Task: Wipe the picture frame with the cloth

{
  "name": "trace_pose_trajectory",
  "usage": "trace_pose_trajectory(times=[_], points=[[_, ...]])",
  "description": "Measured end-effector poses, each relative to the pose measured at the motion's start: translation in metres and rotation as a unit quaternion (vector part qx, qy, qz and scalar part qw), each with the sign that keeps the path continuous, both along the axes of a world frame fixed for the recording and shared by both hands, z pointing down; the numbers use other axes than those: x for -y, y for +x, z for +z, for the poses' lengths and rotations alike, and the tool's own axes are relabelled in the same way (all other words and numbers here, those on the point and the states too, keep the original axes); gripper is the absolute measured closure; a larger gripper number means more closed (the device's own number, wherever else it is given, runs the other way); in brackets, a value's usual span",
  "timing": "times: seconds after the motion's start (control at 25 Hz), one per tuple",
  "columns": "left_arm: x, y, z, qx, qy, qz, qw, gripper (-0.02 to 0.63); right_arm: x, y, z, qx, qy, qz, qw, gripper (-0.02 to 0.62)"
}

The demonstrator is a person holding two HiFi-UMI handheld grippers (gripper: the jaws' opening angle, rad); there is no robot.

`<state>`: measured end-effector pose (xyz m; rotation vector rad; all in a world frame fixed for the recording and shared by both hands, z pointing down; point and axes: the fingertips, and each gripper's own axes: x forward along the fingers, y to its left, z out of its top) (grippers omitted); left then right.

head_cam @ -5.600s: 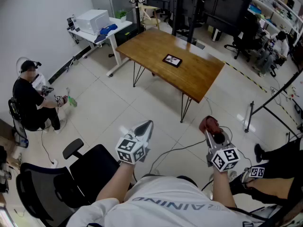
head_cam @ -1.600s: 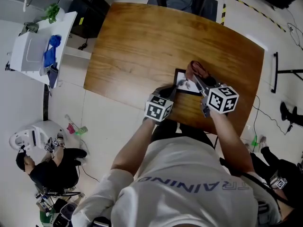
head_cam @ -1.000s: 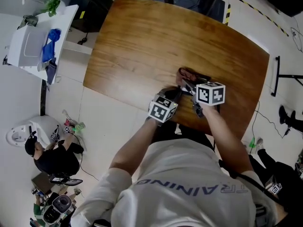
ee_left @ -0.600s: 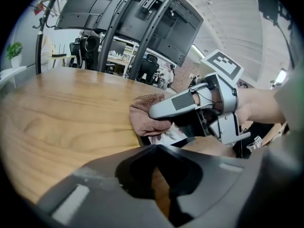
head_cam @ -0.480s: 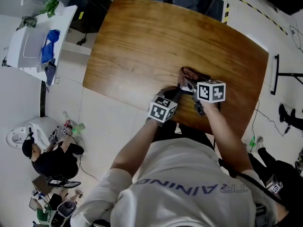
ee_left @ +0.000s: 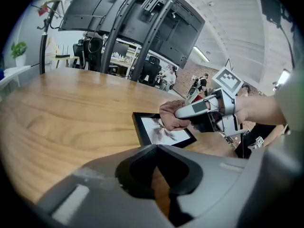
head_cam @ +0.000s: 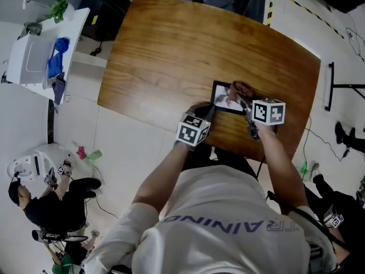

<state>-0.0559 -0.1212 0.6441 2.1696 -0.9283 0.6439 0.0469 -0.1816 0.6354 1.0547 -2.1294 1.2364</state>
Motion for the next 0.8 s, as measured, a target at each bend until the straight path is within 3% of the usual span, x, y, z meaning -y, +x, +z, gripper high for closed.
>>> trace_pose_trajectory(times=[0.2,0.52,0.8], points=[[0.001,0.001,0.000,0.002,-0.004,-0.001,1.0000,0.601,-0.004,0.034,-0.003,-0.001,0.000,0.023,1.000,0.463],[0.001,-0.001,0.002,-0.003,-0.007,-0.004,1.0000,0.601,-0.008,0.049,-0.005,-0.006,0.004,0.029,1.000,0.462],[0.001,0.000,0.000,-0.006,-0.009,-0.007,0.9999,0.601,-0.001,-0.012,-0.041,0.051,0.036,0.015,0.998,0.463]])
